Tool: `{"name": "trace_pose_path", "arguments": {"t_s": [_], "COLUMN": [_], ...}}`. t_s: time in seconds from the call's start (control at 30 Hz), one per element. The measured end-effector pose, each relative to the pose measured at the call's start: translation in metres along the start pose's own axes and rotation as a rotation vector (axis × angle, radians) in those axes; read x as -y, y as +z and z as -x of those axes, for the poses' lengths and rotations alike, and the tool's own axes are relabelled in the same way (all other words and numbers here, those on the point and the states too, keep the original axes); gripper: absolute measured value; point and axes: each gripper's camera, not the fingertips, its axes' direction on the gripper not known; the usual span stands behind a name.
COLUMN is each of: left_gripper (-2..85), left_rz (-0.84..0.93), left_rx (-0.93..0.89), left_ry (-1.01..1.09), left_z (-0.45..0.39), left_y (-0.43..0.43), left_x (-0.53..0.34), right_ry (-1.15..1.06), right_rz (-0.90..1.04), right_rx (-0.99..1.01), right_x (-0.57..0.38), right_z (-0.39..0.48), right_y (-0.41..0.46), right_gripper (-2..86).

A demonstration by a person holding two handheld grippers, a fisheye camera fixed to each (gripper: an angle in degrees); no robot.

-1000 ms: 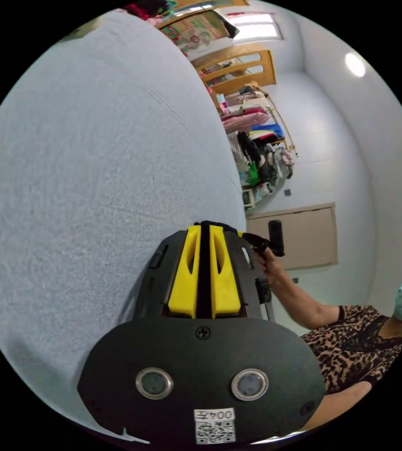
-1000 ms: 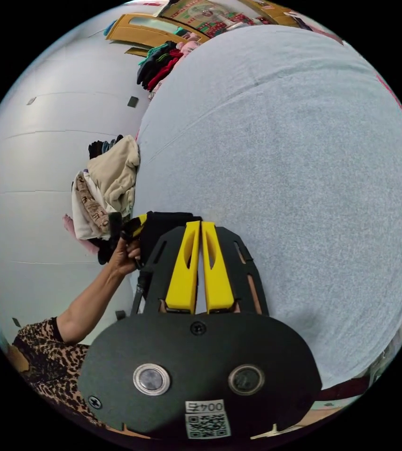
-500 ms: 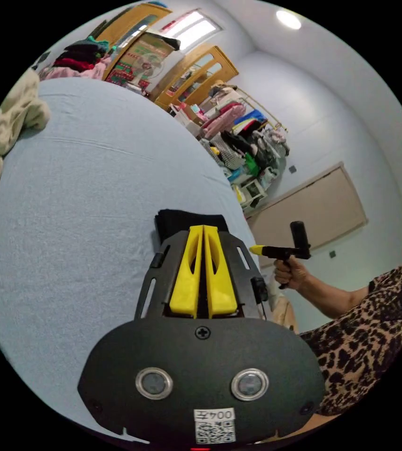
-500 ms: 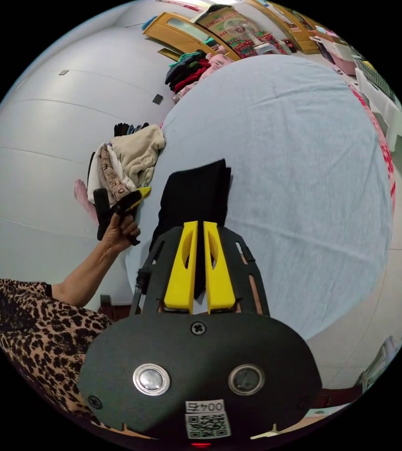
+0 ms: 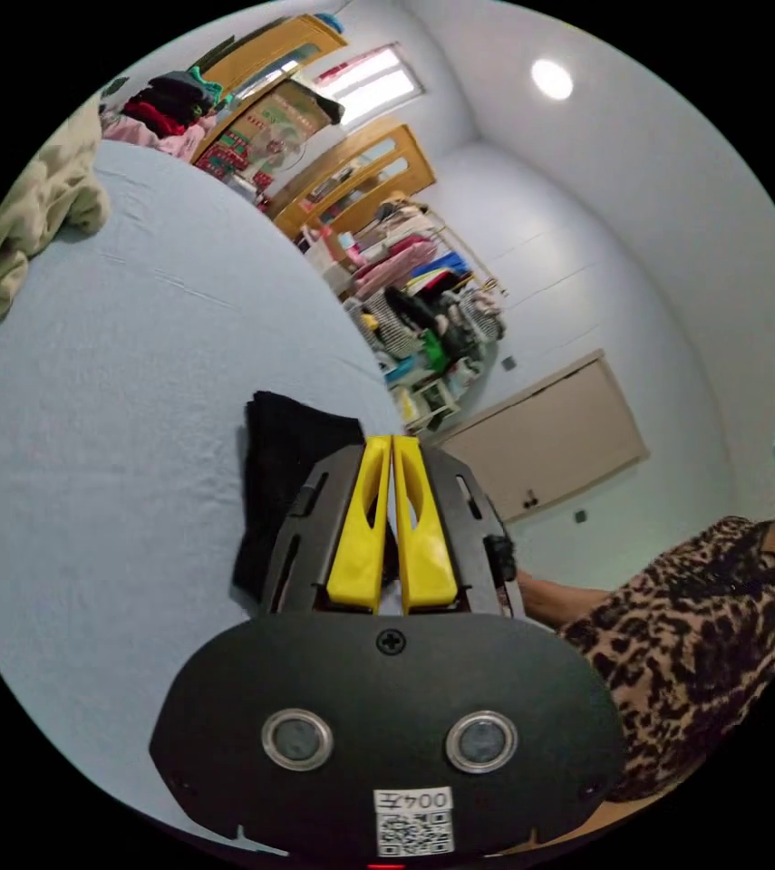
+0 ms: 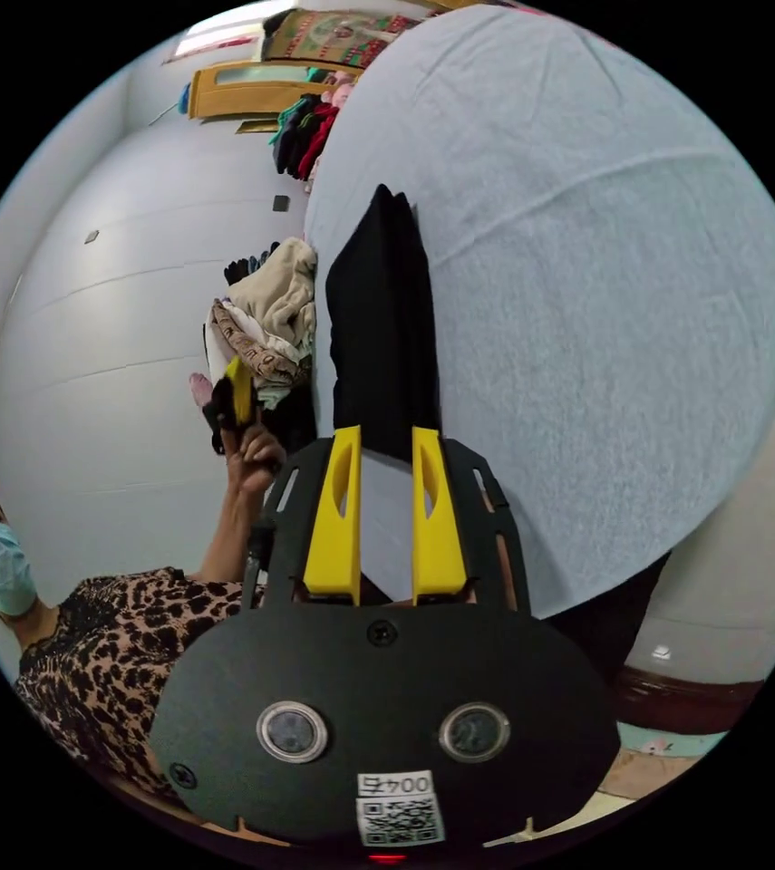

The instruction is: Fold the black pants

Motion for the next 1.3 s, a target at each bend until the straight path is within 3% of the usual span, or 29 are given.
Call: {"name": "trace_pose_path", "arguments": {"t_s": [0.2, 0.37, 0.47, 0.63, 0.83, 0.9, 0.97, 1.03, 1.17, 1.3], "left_gripper": [5.8, 29.8, 32.6, 33.0, 32.3, 28.8, 16.3, 10.3, 8.0, 7.9], "left_rz": [-0.104, -0.159, -0.188, -0.145, -0.126, -0.151, -0.147, -0.130, -0.136, -0.100], "left_rx": [-0.003, -0.351, -0.445, -0.466, -0.473, -0.495, -0.483, -0.413, -0.416, -0.399], "left_ry": [-0.002, -0.426, -0.601, -0.679, -0.710, -0.695, -0.669, -0.662, -0.700, -0.694], "left_z": [0.010, 0.107, 0.146, 0.182, 0.237, 0.256, 0.278, 0.292, 0.321, 0.342], "left_y": [-0.071, -0.054, -0.029, 0.019, 0.085, 0.102, 0.119, 0.126, 0.145, 0.163], "left_x": [-0.081, -0.155, -0.190, -0.210, -0.212, -0.213, -0.217, -0.226, -0.252, -0.272], "right_ry": [0.065, 0.124, 0.146, 0.186, 0.128, 0.124, 0.103, 0.108, 0.203, 0.248], "right_rz": [0.017, 0.016, 0.004, -0.071, 0.001, 0.022, 0.039, 0.057, 0.041, 0.049], "right_rx": [-0.008, 0.098, 0.122, 0.209, 0.151, 0.153, 0.173, 0.200, 0.166, 0.269], "right_x": [-0.006, 0.002, 0.007, -0.003, -0.011, -0.014, -0.021, -0.026, -0.034, -0.029], "right_z": [-0.053, -0.107, -0.130, -0.154, -0.197, -0.221, -0.256, -0.288, -0.376, -0.451], "right_y": [-0.003, 0.007, 0.015, 0.004, -0.006, -0.009, -0.018, -0.029, -0.058, -0.065], "right_gripper": [10.7, 10.3, 7.5, 5.7, 5.5, 5.6, 6.0, 6.9, 17.2, 22.0]}}
